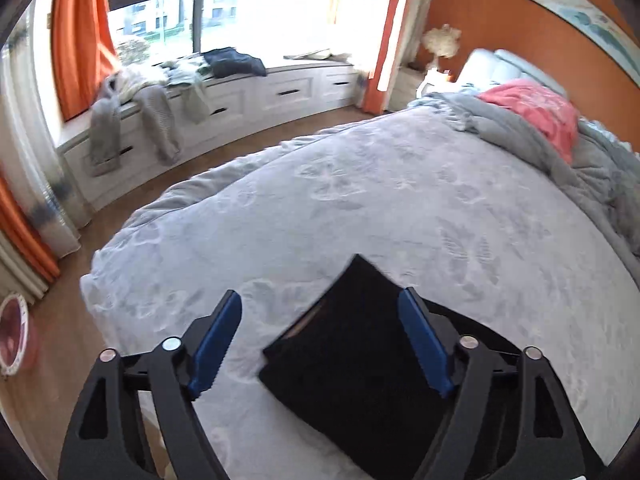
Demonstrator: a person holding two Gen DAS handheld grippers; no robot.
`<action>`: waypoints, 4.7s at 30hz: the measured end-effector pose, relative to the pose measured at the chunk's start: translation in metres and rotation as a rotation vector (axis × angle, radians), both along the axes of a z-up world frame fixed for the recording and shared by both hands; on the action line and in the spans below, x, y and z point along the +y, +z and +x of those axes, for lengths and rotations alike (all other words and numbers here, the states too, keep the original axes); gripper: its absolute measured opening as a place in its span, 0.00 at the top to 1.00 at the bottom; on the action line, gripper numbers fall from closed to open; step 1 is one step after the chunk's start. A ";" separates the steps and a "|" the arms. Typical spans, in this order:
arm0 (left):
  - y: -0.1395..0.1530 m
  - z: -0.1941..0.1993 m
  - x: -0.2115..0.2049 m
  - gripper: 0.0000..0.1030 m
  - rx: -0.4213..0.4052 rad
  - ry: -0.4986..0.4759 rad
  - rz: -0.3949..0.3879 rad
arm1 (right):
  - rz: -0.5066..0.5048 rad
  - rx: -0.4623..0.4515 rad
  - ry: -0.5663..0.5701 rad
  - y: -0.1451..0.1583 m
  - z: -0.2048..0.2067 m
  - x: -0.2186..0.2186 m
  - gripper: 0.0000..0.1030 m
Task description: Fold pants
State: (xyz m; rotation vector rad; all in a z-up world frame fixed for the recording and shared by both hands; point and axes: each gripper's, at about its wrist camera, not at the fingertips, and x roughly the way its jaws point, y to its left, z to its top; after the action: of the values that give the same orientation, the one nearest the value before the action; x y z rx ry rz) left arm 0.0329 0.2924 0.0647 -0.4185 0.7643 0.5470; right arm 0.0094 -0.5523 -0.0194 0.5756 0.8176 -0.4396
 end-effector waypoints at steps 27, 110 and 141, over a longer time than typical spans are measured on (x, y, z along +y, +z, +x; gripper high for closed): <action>-0.079 0.124 -0.156 0.17 0.197 -0.241 0.091 | 0.139 -0.084 0.895 0.041 0.120 0.294 0.63; -0.081 0.016 -0.225 0.13 0.115 -0.571 0.080 | 0.090 0.188 -0.131 -0.054 -0.047 -0.011 0.43; -0.082 0.019 -0.246 0.13 0.109 -0.612 0.021 | 0.207 0.060 -0.020 -0.052 -0.020 0.000 0.92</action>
State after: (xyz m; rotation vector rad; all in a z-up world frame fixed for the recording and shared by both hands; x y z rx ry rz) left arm 0.0522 0.0467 -0.0169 -0.1193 0.9392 0.0025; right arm -0.0109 -0.5526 -0.0713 0.7653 0.9220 -0.3942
